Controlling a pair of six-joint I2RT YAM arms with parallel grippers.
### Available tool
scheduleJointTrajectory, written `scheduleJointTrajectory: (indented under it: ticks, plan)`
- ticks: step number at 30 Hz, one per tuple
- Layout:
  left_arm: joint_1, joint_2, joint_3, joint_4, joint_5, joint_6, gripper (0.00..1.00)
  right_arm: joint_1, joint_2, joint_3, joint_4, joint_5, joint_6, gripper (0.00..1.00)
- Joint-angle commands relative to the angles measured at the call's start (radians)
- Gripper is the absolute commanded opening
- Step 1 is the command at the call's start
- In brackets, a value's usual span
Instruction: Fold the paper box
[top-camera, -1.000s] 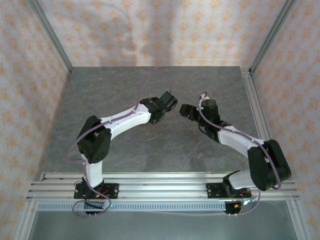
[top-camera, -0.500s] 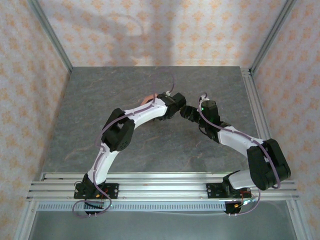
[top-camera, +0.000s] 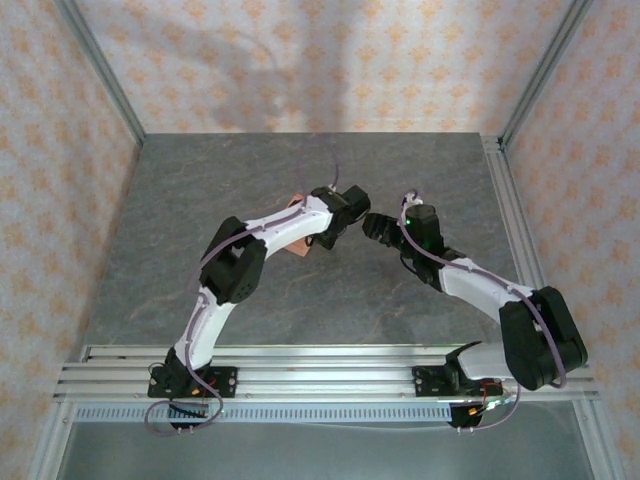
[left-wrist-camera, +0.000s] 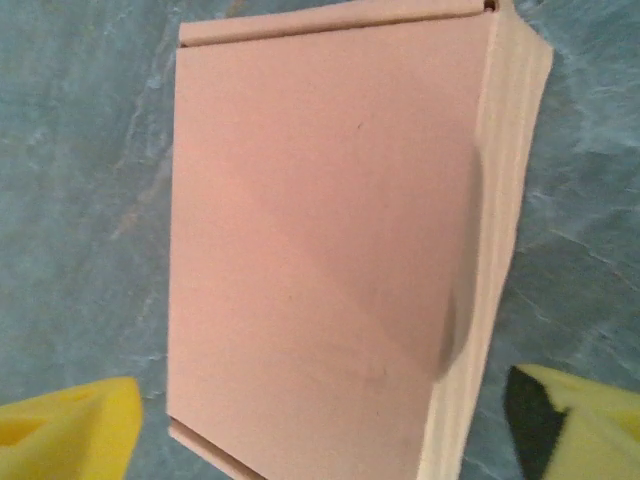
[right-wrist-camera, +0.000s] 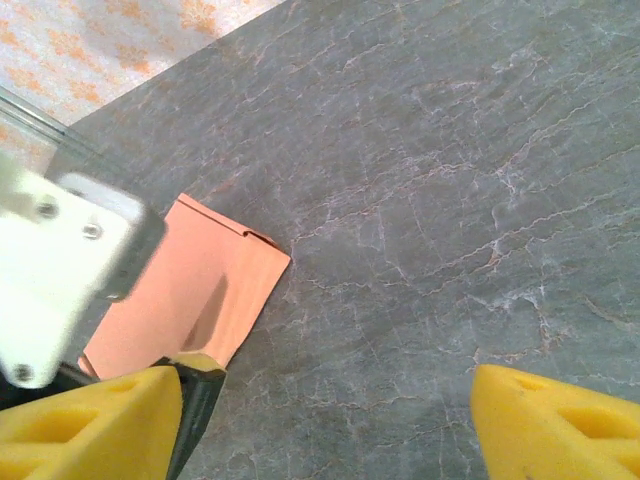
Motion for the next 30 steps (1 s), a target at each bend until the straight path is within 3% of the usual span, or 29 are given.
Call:
scheduleJointTrajectory:
  ticks: [1, 6, 12, 19, 23, 27, 30]
  plan:
    - [0.032, -0.181, -0.063, 0.134, 0.123, -0.028, 1.00, -0.005, -0.027, -0.013, 0.017, 0.031, -0.028, 0.81]
    - [0.093, -0.419, -0.276, 0.334, 0.206, -0.036, 1.00, -0.030, -0.057, 0.016, -0.051, 0.067, -0.112, 0.88]
    - [0.202, -0.718, -0.626, 0.609, 0.209, 0.061, 1.00, -0.120, -0.125, 0.009, -0.064, 0.117, -0.204, 0.92]
    - [0.374, -1.032, -1.072, 1.008, 0.210, 0.187, 1.00, -0.211, -0.190, -0.053, -0.020, 0.366, -0.395, 0.96]
    - [0.436, -1.084, -1.309, 1.291, 0.191, 0.286, 1.00, -0.230, -0.138, -0.149, 0.168, 0.519, -0.465, 0.96]
    - [0.547, -1.012, -1.349, 1.350, 0.277, 0.272, 1.00, -0.300, -0.023, -0.238, 0.407, 0.490, -0.418, 0.96]
    - [0.594, -0.922, -1.401, 1.506, 0.341, 0.297, 1.00, -0.328, 0.064, -0.270, 0.542, 0.476, -0.410, 0.98]
